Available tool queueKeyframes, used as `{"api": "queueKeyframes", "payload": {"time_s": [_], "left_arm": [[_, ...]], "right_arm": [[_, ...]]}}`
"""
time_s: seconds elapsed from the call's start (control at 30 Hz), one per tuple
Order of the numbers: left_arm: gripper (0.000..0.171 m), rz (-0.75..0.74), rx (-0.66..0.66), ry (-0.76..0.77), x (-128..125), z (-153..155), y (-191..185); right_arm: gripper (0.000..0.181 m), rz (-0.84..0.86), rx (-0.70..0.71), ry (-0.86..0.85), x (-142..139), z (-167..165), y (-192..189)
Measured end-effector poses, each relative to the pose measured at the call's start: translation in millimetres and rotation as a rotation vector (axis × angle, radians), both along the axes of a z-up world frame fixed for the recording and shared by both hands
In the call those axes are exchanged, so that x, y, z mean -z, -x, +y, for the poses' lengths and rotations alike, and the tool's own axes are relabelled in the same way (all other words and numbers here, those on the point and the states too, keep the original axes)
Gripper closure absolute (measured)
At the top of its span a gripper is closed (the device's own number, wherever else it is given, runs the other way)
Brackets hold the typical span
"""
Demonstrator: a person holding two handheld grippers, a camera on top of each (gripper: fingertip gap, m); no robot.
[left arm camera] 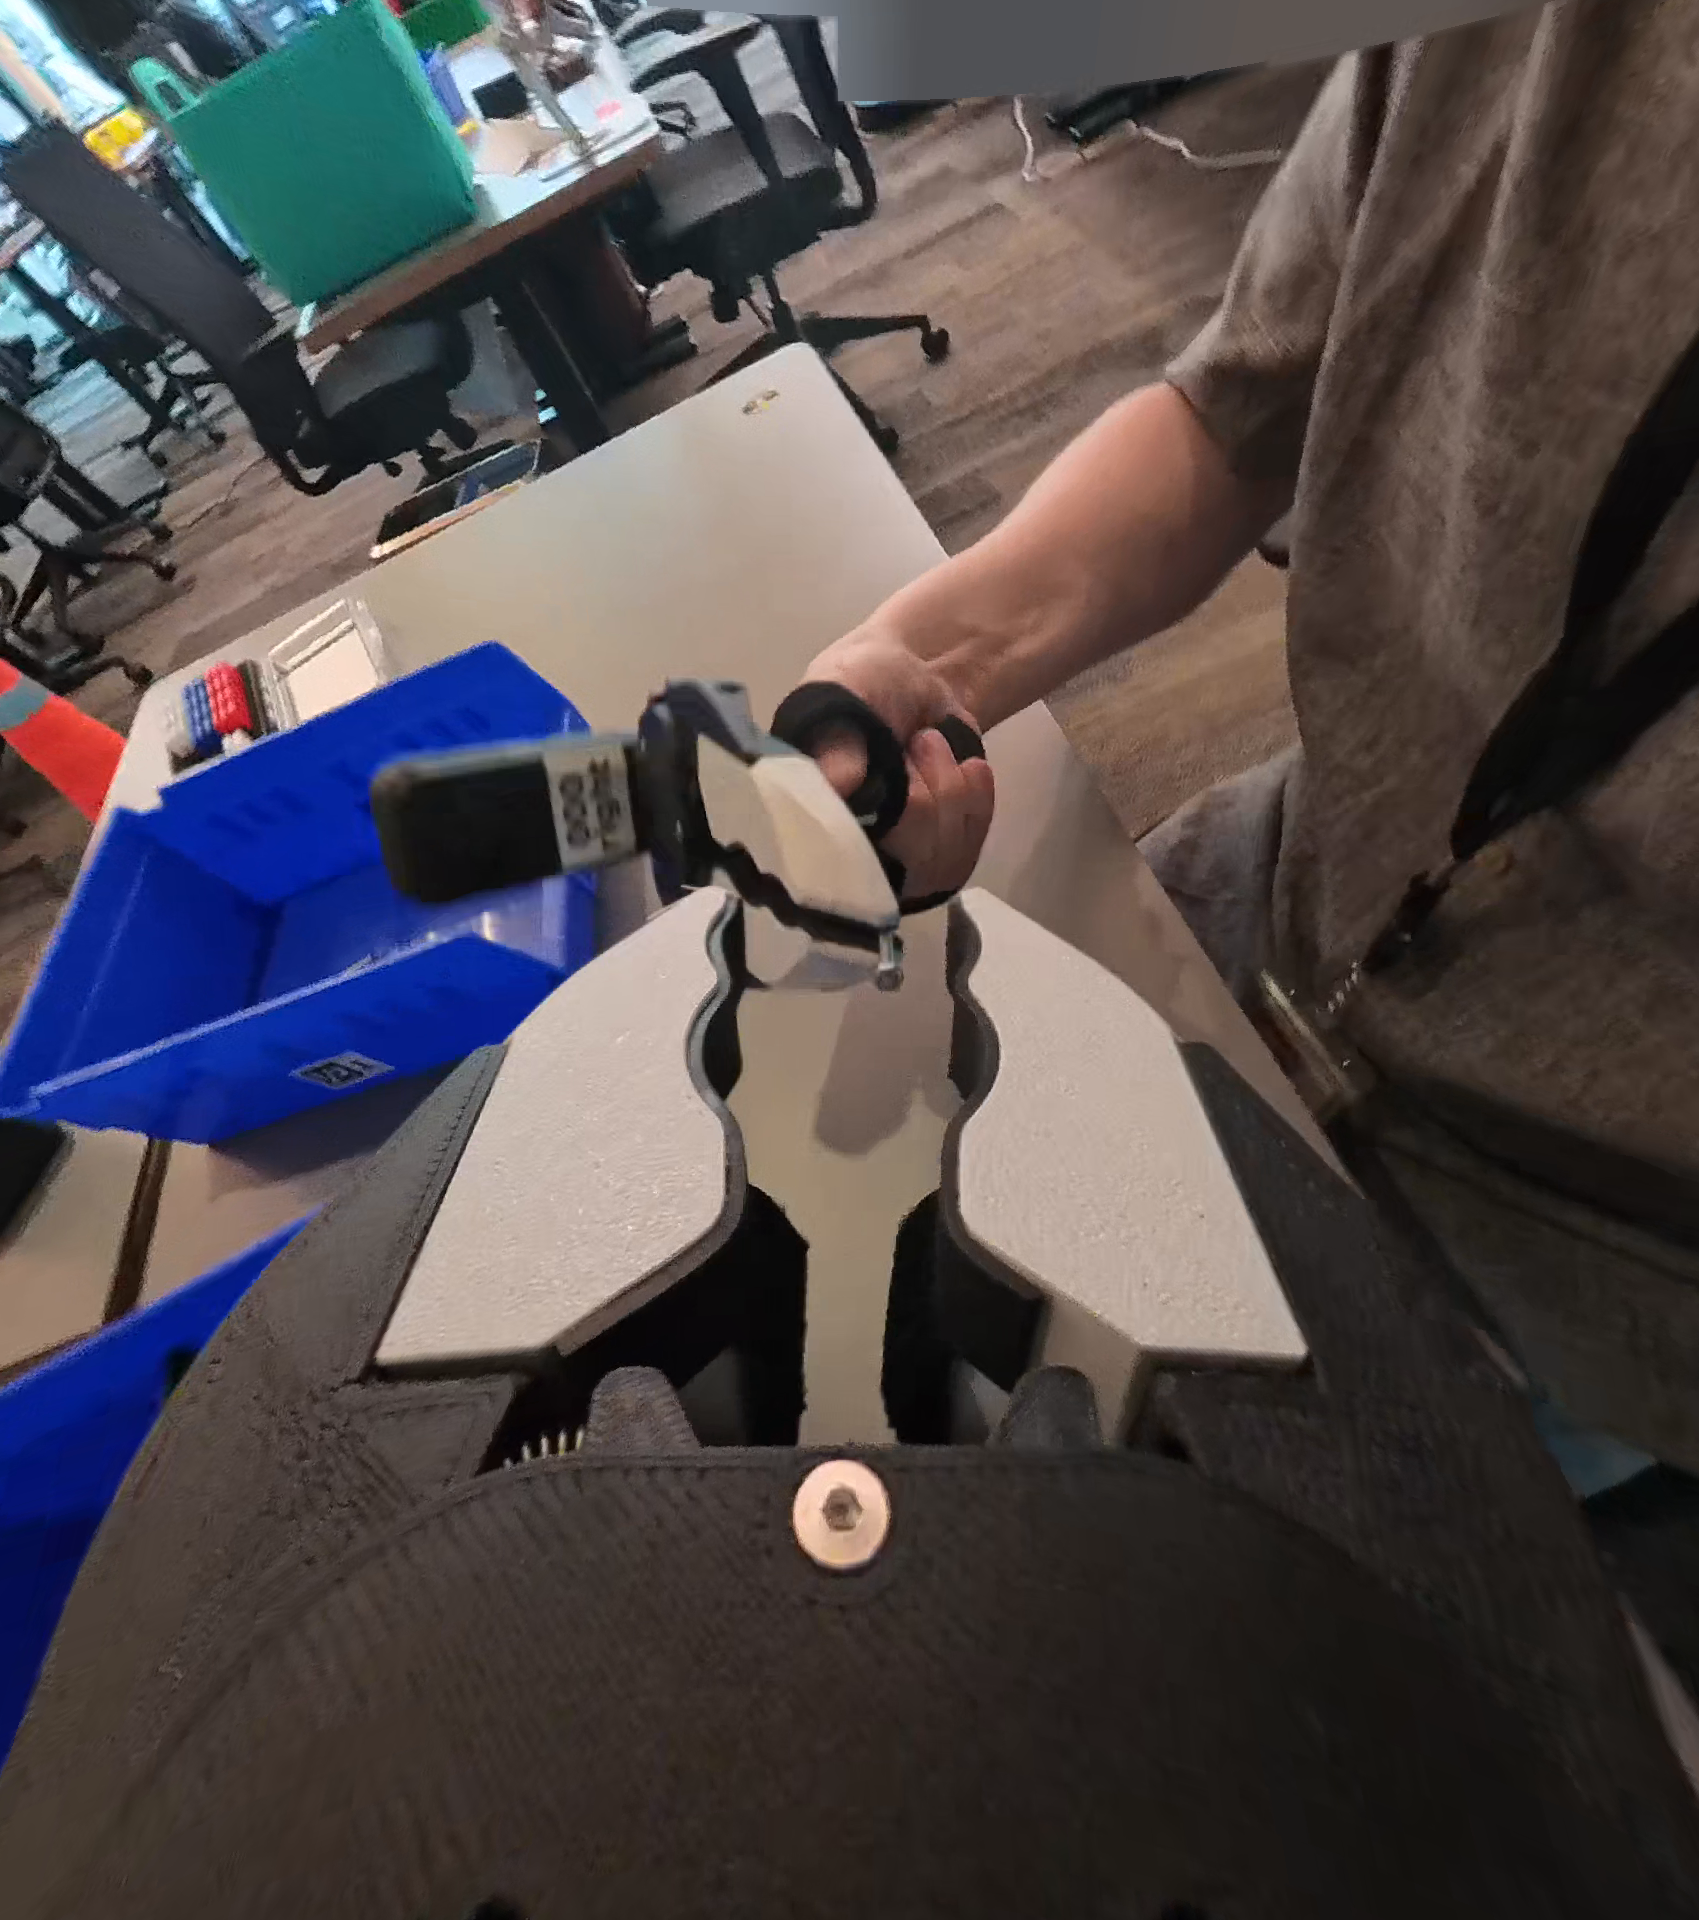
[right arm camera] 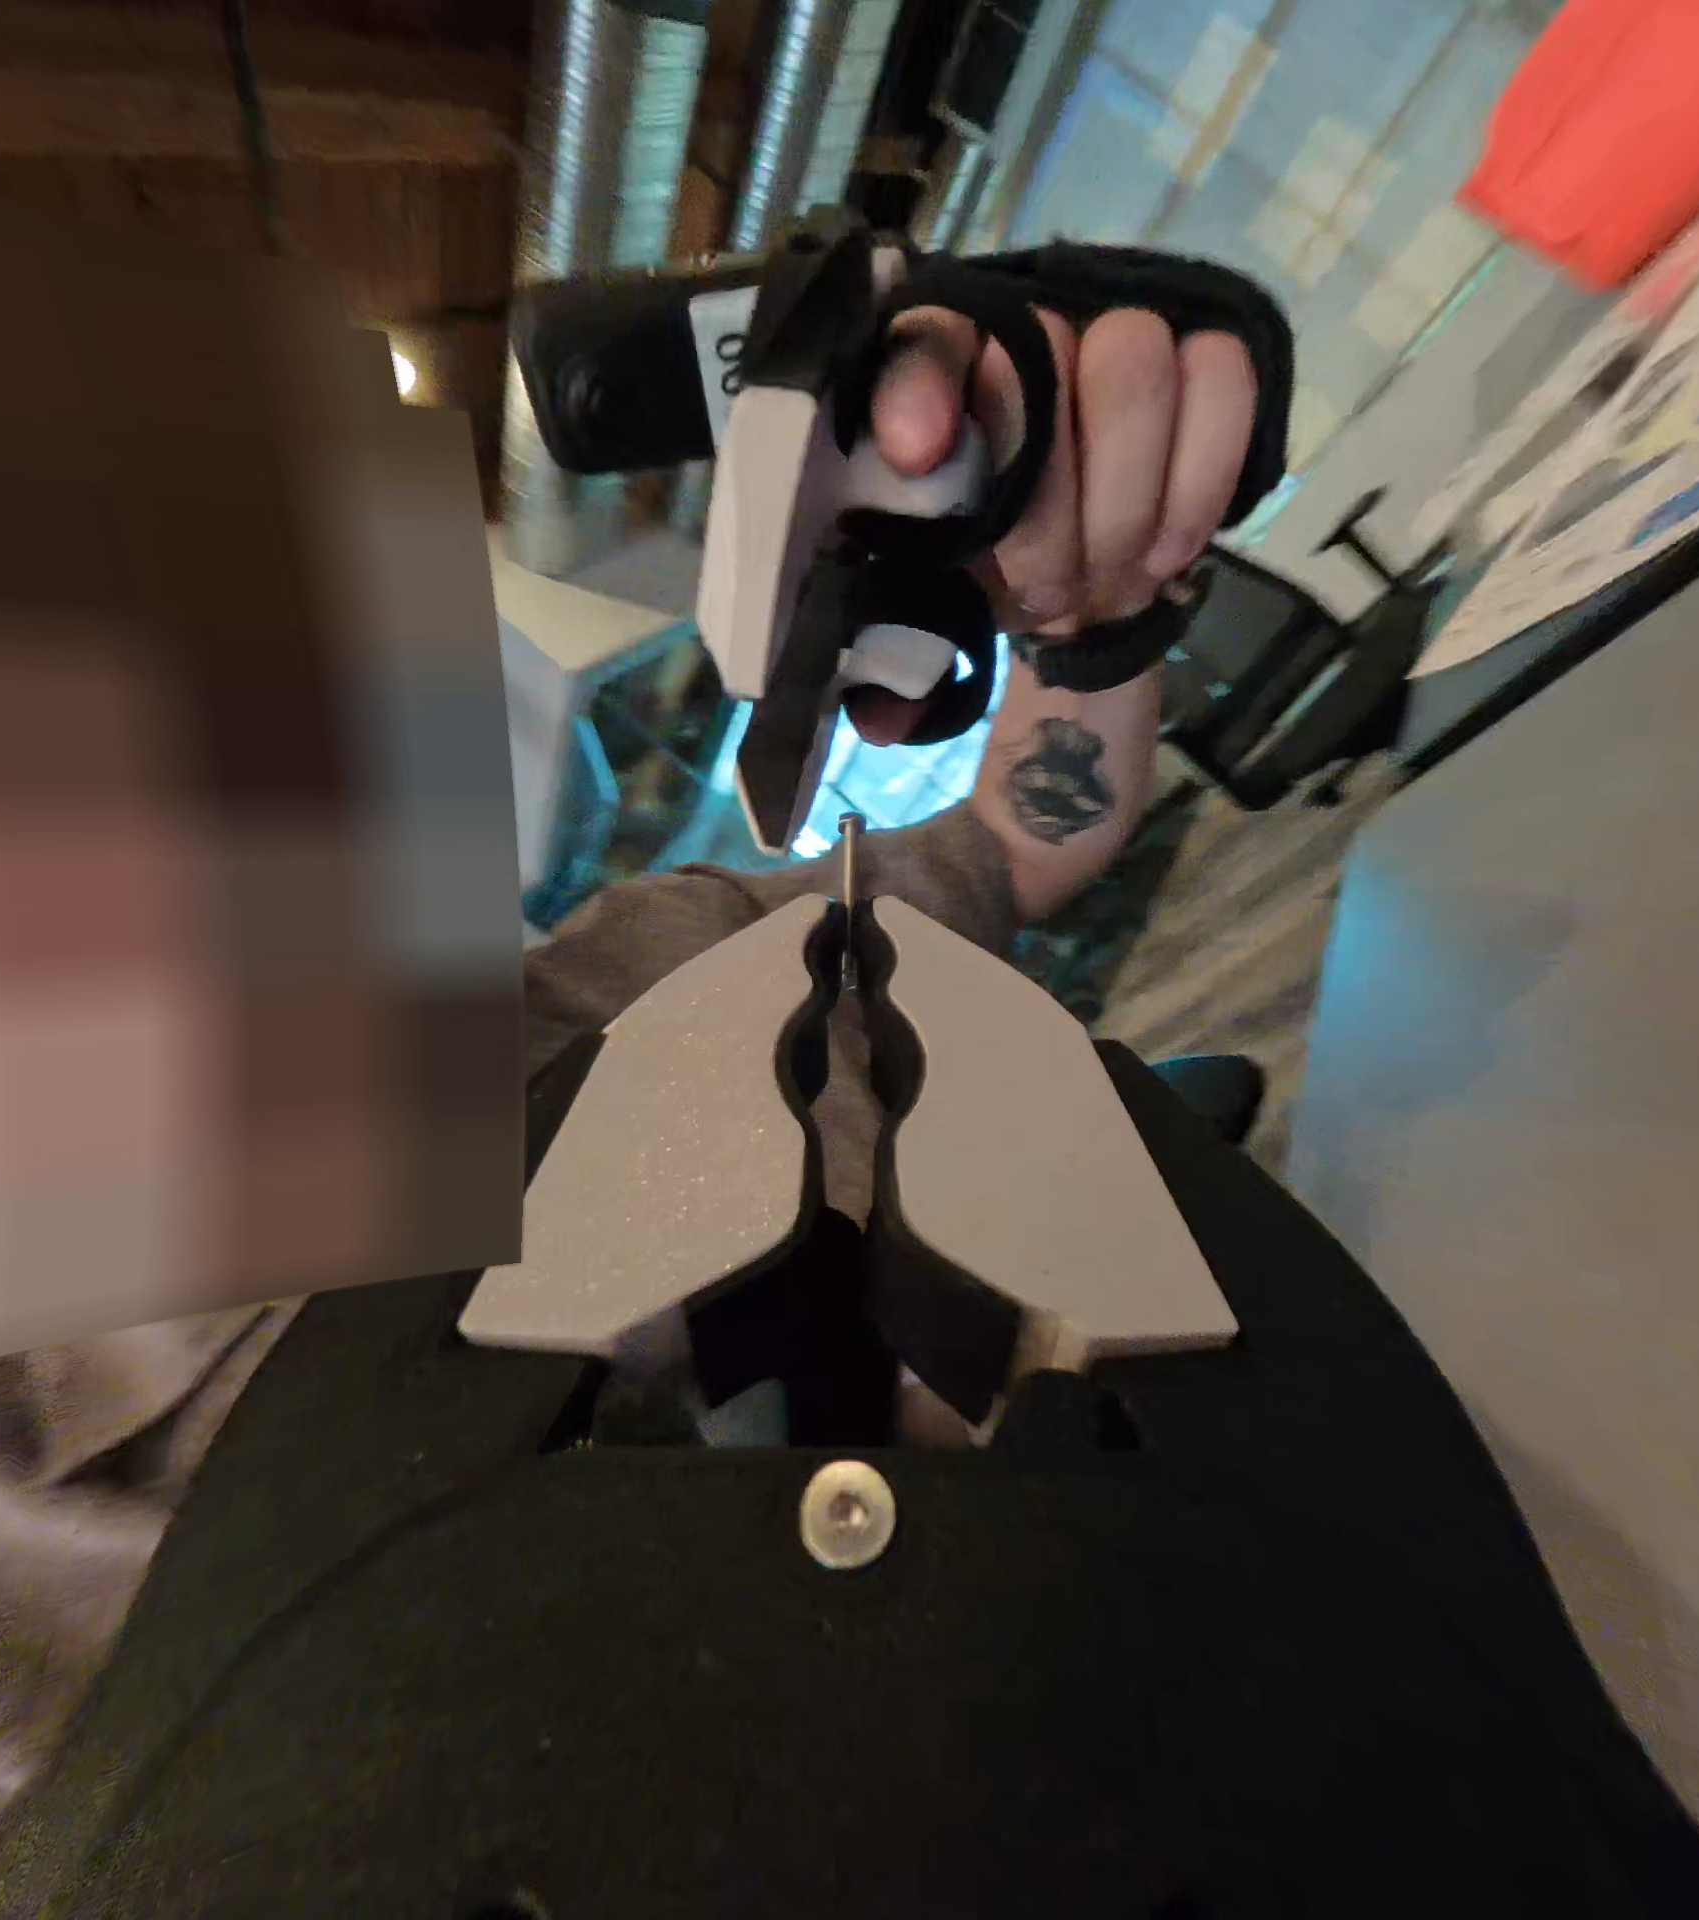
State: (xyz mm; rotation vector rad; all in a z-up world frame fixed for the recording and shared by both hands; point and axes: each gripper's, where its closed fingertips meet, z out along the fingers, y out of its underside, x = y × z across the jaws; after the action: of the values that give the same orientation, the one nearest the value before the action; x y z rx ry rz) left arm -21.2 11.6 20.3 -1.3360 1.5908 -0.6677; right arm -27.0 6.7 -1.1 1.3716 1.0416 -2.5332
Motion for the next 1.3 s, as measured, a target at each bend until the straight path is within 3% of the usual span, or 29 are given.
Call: {"api": "queueKeyframes", "payload": {"time_s": [0.03,0.17,0.27,0.37,0.6,0.73,0.97,1.3], "left_arm": [[0.135,-0.007,-0.049,0.028,0.7,5.8,3.2],[0.142,-0.04,-0.187,0.281,8.4,14.1,9.8],[0.14,-0.13,-0.182,0.493,-1.6,6.9,7.4],[0.142,-0.164,-0.224,0.581,-6.0,10.2,10.7],[0.144,-0.15,-0.335,0.71,12.1,19.8,9.0],[0.147,-0.171,-0.368,0.752,18.3,27.2,12.1],[0.156,-0.178,-0.312,0.803,19.6,21.5,5.4],[0.166,-0.185,-0.287,0.801,19.4,20.9,2.6]], "right_arm": [[0.179,0.012,0.038,-0.044,-3.4,1.0,-1.0],[0.179,-0.031,0.213,-0.343,0.4,5.6,1.2],[0.179,-0.056,0.313,-0.487,2.5,13.6,1.2],[0.179,-0.058,0.402,-0.609,2.3,19.6,0.1],[0.179,-0.071,0.623,-0.986,-0.3,29.1,0.7],[0.179,-0.07,0.644,-1.024,-1.5,29.1,1.1],[0.179,-0.072,0.675,-1.117,-0.7,29.6,0.6],[0.179,-0.065,0.662,-1.123,-2.3,25.0,0.2]]}}
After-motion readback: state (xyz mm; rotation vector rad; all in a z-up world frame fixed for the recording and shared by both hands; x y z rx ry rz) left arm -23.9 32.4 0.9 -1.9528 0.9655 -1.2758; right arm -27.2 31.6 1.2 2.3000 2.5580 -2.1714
